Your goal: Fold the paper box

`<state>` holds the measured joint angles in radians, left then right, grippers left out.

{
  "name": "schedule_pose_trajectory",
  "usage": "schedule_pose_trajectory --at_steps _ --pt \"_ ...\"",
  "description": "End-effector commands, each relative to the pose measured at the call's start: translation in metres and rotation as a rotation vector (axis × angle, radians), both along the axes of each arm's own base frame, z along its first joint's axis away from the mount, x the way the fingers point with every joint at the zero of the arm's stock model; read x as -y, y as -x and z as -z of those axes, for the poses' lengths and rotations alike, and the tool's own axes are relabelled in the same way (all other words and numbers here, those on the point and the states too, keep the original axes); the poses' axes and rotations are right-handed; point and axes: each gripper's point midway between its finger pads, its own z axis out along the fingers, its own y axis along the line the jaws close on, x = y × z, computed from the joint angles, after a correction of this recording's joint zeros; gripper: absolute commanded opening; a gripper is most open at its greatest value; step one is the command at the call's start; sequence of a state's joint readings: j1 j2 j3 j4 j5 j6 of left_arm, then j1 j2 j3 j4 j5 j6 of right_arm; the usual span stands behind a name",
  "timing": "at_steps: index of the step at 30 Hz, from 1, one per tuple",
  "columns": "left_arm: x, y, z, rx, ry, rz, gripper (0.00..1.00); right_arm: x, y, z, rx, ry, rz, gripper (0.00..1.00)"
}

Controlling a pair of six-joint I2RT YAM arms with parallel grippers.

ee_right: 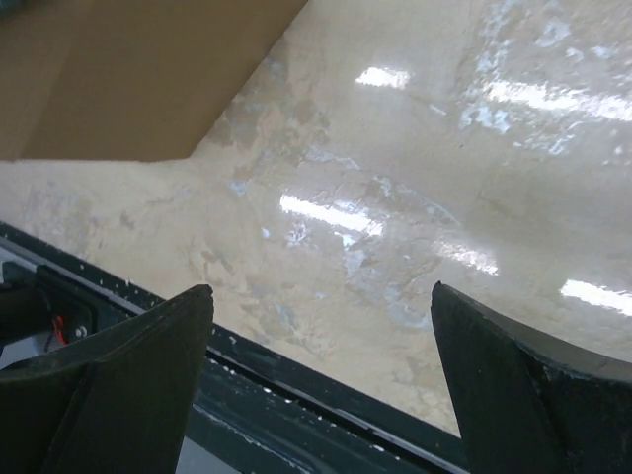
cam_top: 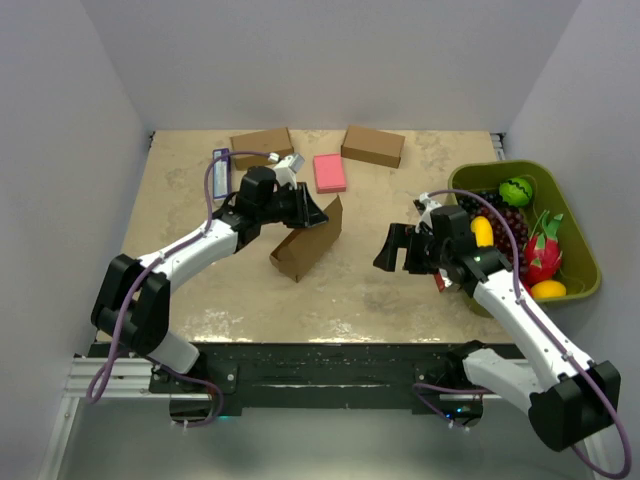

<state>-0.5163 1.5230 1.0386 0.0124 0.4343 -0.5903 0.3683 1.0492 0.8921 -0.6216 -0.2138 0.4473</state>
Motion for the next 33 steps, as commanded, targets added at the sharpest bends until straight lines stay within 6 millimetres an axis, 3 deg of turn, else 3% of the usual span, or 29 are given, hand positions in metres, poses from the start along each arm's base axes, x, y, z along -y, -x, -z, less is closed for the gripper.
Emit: schedule_pose_trajectory --at_steps 1,5,9,15,19,21,26,28,30,31,32,33 --pt "0.004 -0.019 -0.020 -0.021 0.158 -0.006 0.26 -0.030 0.006 -0.025 0.135 -0.213 -0.087 0.96" --pt "-0.005 -0.031 -0.023 0.000 0.167 -0.015 0.36 -0.032 0.007 -0.024 0.119 -0.228 -0.070 0.96" --pt "-0.020 -0.044 -0.038 0.079 0.112 -0.057 0.55 -0.045 0.004 -0.026 0.121 -0.243 -0.066 0.96" --pt "-0.061 -0.060 -0.049 0.154 0.013 -0.144 0.80 -0.091 0.008 -0.025 0.109 -0.248 -0.103 0.96" --pt "-0.097 -0.060 -0.056 0.214 -0.065 -0.221 0.86 -0.106 -0.007 -0.052 0.135 -0.363 -0.002 0.99" --pt "-0.121 -0.060 -0.071 0.273 -0.089 -0.299 0.89 -0.111 -0.011 -0.064 0.146 -0.414 0.028 0.99" --pt "-0.165 -0.053 -0.083 0.402 -0.213 -0.444 0.93 -0.105 -0.033 -0.082 0.176 -0.440 0.176 0.99" --pt "-0.173 -0.050 -0.071 0.415 -0.264 -0.457 0.94 -0.109 -0.041 -0.091 0.181 -0.449 0.186 0.99" --pt "-0.173 -0.045 -0.072 0.418 -0.260 -0.449 0.96 -0.119 -0.051 -0.080 0.148 -0.426 0.188 0.99" --pt "-0.172 -0.043 -0.074 0.425 -0.262 -0.434 0.96 -0.124 -0.056 -0.088 0.154 -0.436 0.181 0.99" --pt "-0.169 -0.040 -0.082 0.446 -0.240 -0.418 0.96 -0.132 -0.062 -0.076 0.124 -0.417 0.177 0.98" --pt "-0.169 -0.037 -0.084 0.453 -0.239 -0.419 0.96 -0.137 -0.068 -0.083 0.134 -0.426 0.172 0.97"
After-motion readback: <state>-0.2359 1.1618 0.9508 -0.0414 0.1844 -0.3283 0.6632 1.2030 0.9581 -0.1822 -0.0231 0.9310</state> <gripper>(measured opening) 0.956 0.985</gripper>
